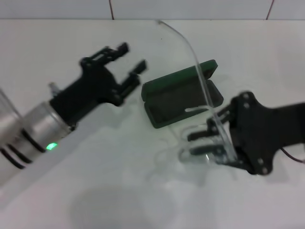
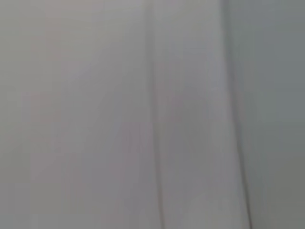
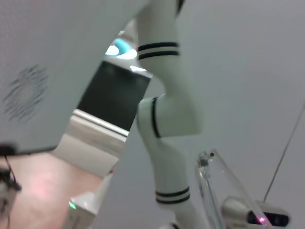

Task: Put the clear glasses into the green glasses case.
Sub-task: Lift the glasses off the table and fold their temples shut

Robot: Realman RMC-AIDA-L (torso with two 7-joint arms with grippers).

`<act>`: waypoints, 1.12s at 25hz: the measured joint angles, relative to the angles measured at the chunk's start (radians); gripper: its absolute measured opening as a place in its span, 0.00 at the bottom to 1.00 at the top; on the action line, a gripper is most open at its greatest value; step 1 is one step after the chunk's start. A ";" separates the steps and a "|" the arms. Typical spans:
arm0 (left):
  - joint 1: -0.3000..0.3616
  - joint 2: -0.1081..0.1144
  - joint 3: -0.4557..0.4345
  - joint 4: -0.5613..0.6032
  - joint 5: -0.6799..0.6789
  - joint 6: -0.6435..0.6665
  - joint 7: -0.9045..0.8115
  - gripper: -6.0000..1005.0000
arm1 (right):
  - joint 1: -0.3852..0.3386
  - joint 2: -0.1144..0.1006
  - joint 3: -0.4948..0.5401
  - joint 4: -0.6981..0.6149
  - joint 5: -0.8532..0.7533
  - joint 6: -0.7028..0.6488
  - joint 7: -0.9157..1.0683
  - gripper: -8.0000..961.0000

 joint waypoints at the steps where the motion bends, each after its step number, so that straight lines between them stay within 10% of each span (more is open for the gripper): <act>1: 0.000 -0.002 0.000 0.027 0.009 -0.004 0.057 0.52 | 0.018 0.001 0.001 0.012 0.004 0.005 0.044 0.13; 10: 0.008 -0.008 0.000 0.161 0.031 -0.034 0.355 0.52 | 0.102 -0.011 0.002 0.036 -0.002 0.071 0.435 0.13; 28: 0.002 -0.006 0.000 0.211 0.073 0.023 0.382 0.52 | 0.162 -0.021 0.001 0.163 -0.058 0.074 0.547 0.13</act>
